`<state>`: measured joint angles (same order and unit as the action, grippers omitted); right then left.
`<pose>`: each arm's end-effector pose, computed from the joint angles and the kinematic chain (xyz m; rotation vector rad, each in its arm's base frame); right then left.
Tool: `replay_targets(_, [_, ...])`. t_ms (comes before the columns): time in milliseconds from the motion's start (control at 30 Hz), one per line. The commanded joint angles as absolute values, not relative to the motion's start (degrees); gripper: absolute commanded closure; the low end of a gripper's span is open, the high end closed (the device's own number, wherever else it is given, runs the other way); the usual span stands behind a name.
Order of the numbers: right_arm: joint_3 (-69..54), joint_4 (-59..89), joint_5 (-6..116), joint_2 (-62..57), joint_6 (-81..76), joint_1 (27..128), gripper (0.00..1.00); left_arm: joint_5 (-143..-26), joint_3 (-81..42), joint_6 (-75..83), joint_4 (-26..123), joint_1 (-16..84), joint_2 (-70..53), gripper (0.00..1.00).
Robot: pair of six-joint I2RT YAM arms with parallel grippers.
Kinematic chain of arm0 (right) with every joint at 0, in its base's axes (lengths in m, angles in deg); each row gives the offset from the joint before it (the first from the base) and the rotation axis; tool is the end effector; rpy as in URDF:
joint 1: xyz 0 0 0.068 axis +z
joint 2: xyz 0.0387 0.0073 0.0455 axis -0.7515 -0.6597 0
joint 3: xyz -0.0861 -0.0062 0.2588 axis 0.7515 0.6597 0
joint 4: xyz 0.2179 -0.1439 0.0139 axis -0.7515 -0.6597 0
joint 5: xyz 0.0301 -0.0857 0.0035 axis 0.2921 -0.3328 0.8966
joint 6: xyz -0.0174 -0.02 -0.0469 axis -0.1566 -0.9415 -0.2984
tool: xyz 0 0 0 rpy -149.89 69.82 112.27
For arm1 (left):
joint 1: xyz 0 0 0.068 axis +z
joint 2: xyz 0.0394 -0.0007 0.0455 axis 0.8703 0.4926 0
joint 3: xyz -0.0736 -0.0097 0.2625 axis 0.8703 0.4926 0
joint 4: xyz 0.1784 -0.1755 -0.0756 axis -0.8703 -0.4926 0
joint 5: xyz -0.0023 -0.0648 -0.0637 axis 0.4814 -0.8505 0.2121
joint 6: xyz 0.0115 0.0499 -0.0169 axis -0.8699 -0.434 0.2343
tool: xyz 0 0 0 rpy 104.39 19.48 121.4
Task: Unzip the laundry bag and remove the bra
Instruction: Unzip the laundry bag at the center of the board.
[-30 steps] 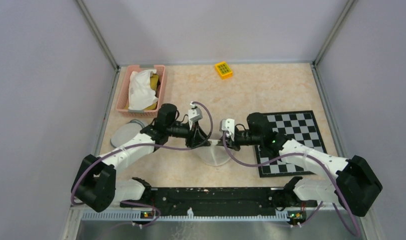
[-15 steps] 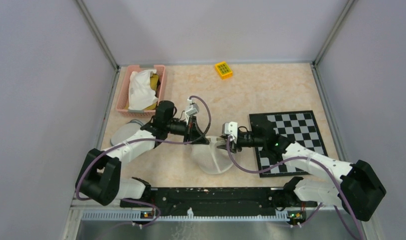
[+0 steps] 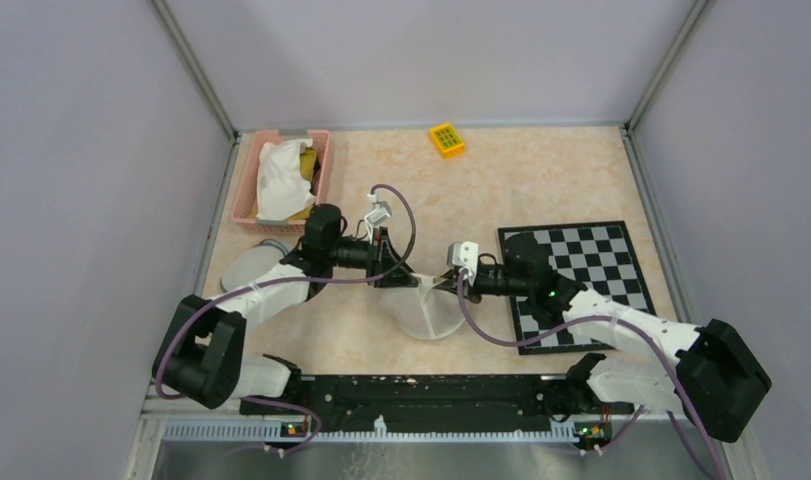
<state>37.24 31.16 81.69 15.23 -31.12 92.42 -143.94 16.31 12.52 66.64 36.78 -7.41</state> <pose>0.1593 0.1798 0.2375 -1.3499 1.3335 0.8191 0.2310 -0.1375 0.2284 0.9204 1.8017 -1.6190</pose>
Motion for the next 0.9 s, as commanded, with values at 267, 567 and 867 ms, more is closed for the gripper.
replay_targets(267, [39.0,38.1,82.0,17.3,-24.0,93.1,1.0,-140.5,20.0,24.7,82.0,37.4,-5.6,0.55])
replay_targets(567, [40.0,39.2,82.8,17.9,-22.3,93.2,1.0,-140.8,22.9,30.6,89.7,37.5,-6.0,0.44])
replay_targets(867, [39.3,39.8,82.3,17.7,-19.5,93.2,1.0,-138.3,21.8,28.4,86.3,37.6,-5.4,0.37])
